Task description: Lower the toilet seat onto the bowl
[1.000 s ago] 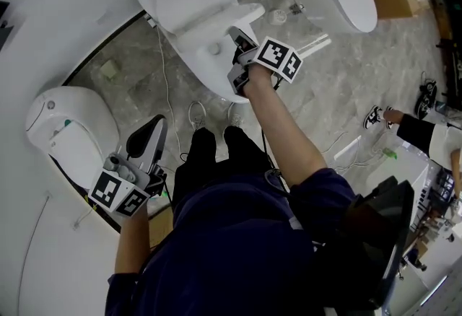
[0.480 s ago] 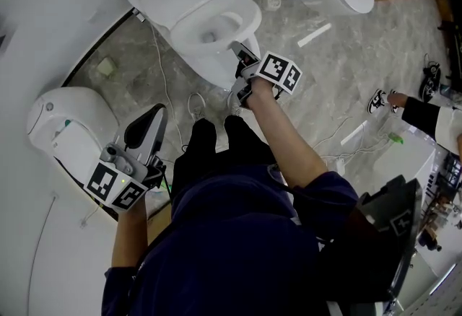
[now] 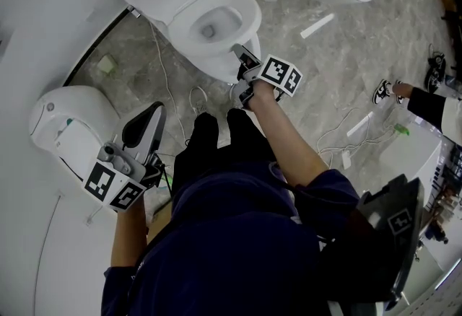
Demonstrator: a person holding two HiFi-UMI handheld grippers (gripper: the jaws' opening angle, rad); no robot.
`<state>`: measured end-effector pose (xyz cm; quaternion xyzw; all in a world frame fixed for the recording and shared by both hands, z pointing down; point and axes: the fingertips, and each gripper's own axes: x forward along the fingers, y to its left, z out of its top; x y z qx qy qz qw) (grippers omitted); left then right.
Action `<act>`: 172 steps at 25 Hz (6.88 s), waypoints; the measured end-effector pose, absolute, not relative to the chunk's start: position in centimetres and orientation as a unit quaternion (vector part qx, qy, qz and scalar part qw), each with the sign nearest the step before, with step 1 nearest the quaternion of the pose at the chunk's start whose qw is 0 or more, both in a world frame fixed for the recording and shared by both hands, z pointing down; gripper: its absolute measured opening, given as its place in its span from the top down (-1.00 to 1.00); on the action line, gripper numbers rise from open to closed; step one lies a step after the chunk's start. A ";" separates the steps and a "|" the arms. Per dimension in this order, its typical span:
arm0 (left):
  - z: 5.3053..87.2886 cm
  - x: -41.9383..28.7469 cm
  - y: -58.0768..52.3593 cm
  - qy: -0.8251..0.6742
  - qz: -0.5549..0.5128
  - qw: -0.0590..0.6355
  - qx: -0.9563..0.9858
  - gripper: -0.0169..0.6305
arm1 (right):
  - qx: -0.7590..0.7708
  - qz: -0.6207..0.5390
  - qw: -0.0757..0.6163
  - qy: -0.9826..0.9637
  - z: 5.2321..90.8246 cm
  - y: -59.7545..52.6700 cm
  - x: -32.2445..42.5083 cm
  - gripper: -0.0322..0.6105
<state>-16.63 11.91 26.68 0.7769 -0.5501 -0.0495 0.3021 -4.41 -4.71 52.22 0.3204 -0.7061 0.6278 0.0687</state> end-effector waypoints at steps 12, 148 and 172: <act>27.1 -15.0 11.4 -0.532 -0.026 0.313 0.787 0.95 | 0.324 0.639 0.057 -0.696 54.0 -3.1 -1.9 0.76; 41.6 -6.5 7.8 -0.395 0.137 0.488 0.766 0.95 | 0.411 0.723 0.105 -0.545 81.1 3.7 11.0 0.67; 42.4 -6.7 8.7 -0.406 0.146 0.499 0.751 0.95 | 0.418 0.723 0.139 -0.533 85.0 3.6 11.2 0.67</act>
